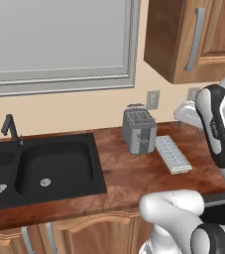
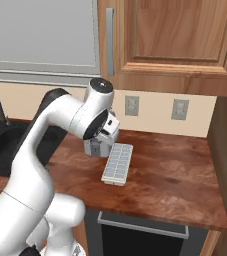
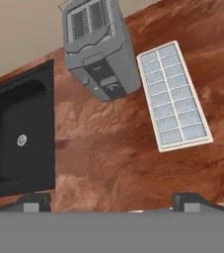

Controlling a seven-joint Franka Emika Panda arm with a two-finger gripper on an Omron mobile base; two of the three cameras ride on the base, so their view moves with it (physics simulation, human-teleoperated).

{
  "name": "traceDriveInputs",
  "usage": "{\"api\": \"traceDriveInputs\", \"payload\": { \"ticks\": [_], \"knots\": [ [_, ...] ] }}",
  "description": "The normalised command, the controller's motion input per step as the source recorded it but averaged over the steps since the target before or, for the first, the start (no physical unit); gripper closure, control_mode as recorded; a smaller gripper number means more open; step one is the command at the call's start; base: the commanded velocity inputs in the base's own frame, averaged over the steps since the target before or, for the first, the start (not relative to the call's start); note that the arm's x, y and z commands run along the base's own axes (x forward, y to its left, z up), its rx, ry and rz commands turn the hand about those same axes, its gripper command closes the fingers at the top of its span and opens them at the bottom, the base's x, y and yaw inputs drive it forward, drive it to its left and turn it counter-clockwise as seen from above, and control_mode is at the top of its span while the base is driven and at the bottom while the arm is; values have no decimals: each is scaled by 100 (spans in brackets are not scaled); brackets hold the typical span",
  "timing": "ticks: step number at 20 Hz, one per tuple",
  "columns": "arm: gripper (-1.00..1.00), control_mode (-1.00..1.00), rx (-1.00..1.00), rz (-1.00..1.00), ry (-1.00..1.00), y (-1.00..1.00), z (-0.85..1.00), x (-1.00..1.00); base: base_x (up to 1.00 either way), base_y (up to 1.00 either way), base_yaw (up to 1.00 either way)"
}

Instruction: The ice cube tray has been filled with water. Take the tray and place it in the freezer to make ice. Close the freezer door after placing the tray.

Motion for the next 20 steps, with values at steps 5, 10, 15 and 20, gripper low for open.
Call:
{"api": "traceDriveInputs", "payload": {
  "ticks": [5, 10, 15, 20],
  "knots": [
    [-100, -100, 26, -11, 0, -57, -42, -16, 0, 0, 0],
    [-100, -100, 12, -20, 0, -29, -53, 0, 0, 0, 0],
    [-100, -100, 6, -25, 4, -9, -56, 4, 0, 0, 0],
    [-100, -100, 11, -21, 13, -11, -53, 9, 0, 0, 0]
  ]
}}
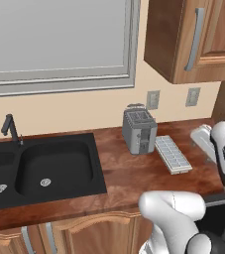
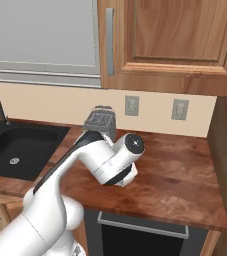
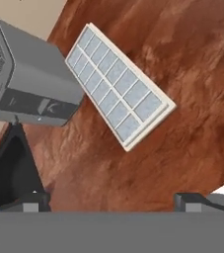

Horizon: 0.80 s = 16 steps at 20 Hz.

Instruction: The ice cube tray has been filled with water. Take the tray and place it in the freezer to make ice. Close the freezer door after placing the tray.

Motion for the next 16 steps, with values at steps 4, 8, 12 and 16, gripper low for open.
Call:
{"api": "traceDriveInputs", "payload": {
  "ticks": [4, 8, 12, 16],
  "knots": [
    [-100, -100, 20, -12, 17, -10, -54, 8, 0, 0, 0],
    [-100, -100, 20, -10, 19, -2, -55, 25, 0, 0, 0],
    [-100, -100, 16, -11, 14, 0, -45, 41, 0, 0, 0],
    [-100, -100, 10, -13, 12, 0, -37, 39, 0, 0, 0]
  ]
}}
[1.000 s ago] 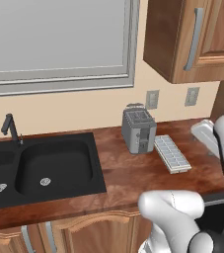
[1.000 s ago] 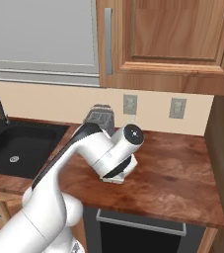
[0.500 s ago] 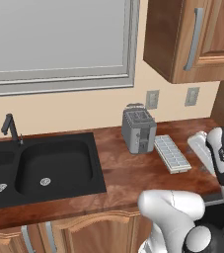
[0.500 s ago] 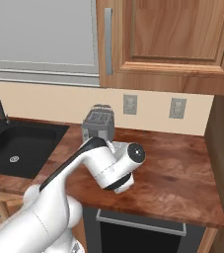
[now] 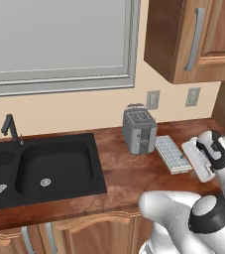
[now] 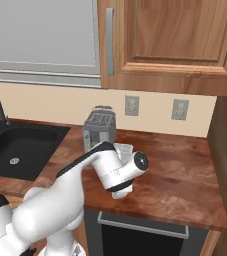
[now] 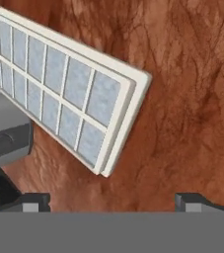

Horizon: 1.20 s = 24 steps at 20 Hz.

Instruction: The ice cube tray has been filled with water. Take the tray and place it in the freezer to make ice. Close the freezer door after placing the tray.

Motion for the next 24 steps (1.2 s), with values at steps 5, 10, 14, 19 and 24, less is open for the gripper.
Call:
{"api": "traceDriveInputs", "payload": {
  "ticks": [5, 10, 14, 19, 24],
  "knots": [
    [-100, -100, 5, -17, 8, -1, -38, 12, 0, 0, 0],
    [-100, -100, 0, -20, 1, 0, -34, 0, 0, 0, 0],
    [-100, -100, 0, -19, 0, 0, -25, 1, 0, 0, 0],
    [-100, -100, 0, -13, -2, 0, -21, 9, 0, 0, 0],
    [-100, -100, 0, -6, 0, 0, -13, 19, 0, 0, 0]
  ]
}}
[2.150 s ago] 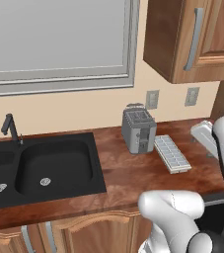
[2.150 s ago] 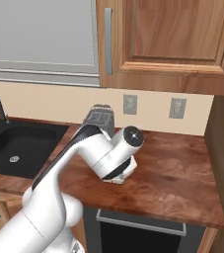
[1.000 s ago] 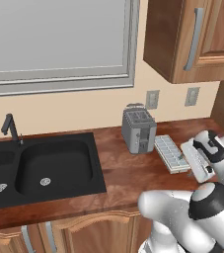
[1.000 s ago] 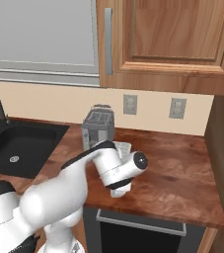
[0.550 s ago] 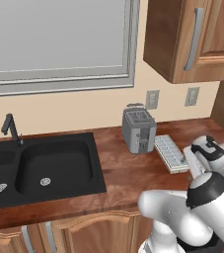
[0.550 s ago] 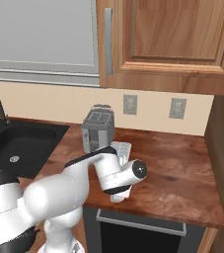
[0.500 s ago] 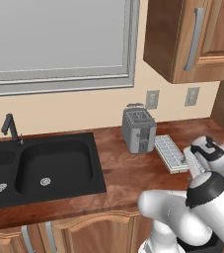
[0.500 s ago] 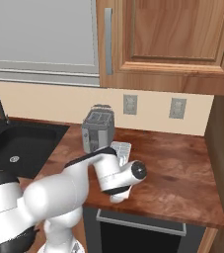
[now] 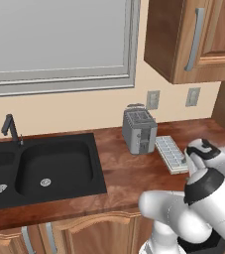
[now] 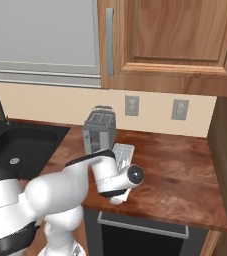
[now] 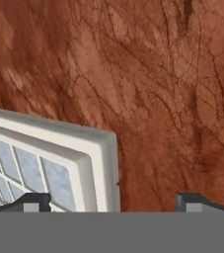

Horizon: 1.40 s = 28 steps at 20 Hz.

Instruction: The ice cube tray has been filled with water. Take the tray and place it in the freezer to make ice. Close the freezer door after placing the tray.

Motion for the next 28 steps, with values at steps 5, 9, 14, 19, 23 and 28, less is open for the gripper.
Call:
{"api": "traceDriveInputs", "payload": {
  "ticks": [5, 9, 14, 19, 23, 28],
  "knots": [
    [-100, -100, 0, -2, 0, 0, -5, 26, 0, 0, 0],
    [-100, -100, -2, 0, 0, 0, -8, 29, 0, 0, 0],
    [-100, -100, -4, 0, -1, 0, -22, 28, 0, 0, 0],
    [100, -100, -3, 0, -3, 0, -49, 7, 0, 0, 0],
    [100, -100, 0, 0, -13, 0, -42, -3, 0, 0, 0],
    [100, -100, 0, 0, -25, 0, -5, -21, 0, 0, 0]
  ]
}}
